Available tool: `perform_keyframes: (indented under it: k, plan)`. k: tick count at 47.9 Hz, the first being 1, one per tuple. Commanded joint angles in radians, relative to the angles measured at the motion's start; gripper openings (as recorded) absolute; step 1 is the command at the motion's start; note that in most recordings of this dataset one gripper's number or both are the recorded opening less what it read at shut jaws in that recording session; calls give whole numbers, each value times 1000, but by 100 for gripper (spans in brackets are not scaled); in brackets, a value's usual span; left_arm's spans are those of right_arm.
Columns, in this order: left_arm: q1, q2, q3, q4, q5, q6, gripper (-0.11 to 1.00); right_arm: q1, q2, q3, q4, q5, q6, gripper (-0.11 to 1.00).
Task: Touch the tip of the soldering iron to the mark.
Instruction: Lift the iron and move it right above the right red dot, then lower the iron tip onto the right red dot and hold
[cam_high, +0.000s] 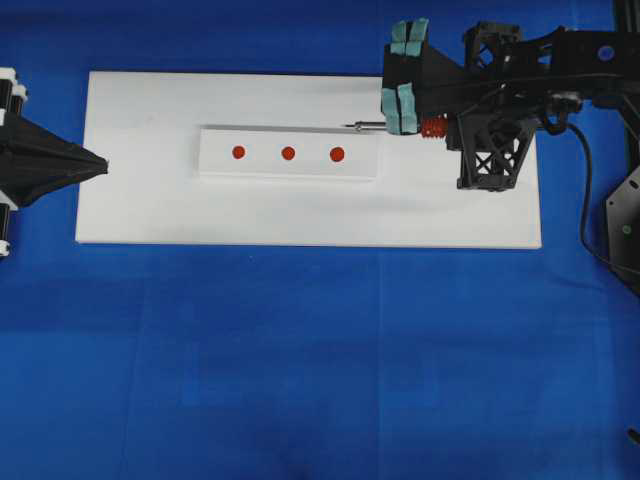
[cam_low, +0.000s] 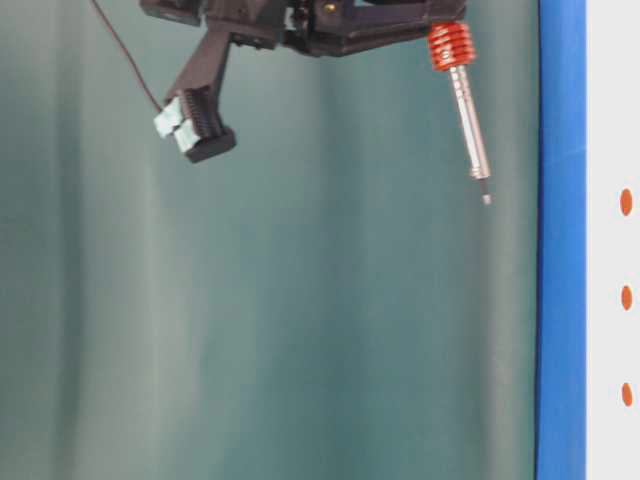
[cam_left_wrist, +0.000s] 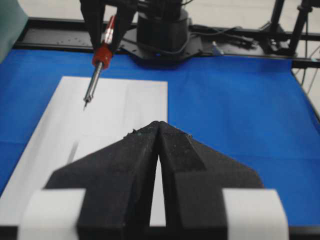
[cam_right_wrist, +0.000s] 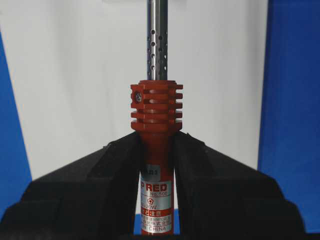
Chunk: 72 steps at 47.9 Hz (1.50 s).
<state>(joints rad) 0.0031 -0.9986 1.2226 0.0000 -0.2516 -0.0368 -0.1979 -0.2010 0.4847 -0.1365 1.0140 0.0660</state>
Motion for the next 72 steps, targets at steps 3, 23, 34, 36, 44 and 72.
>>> perform_keyframes:
  k: [3, 23, 34, 36, 44, 72]
  plan:
    - [0, 3, -9, 2, -6, 0, 0, 0, 6, 9, 6, -32, 2, 6]
    - [0, 3, -9, 2, -6, 0, 0, -2, 117, 54, 8, -149, 2, 6]
    - [0, 3, -9, 3, -5, 0, 0, -12, 150, 78, 9, -183, 2, 6]
    - [0, 3, -9, 2, -6, 0, 0, -12, 153, 80, 9, -187, 2, 6]
    - [0, 3, -11, 2, -6, 2, 0, -12, 156, 80, 9, -196, 2, 6]
    - [0, 3, -9, 2, -6, 2, 0, -14, 156, 81, 12, -195, 2, 6]
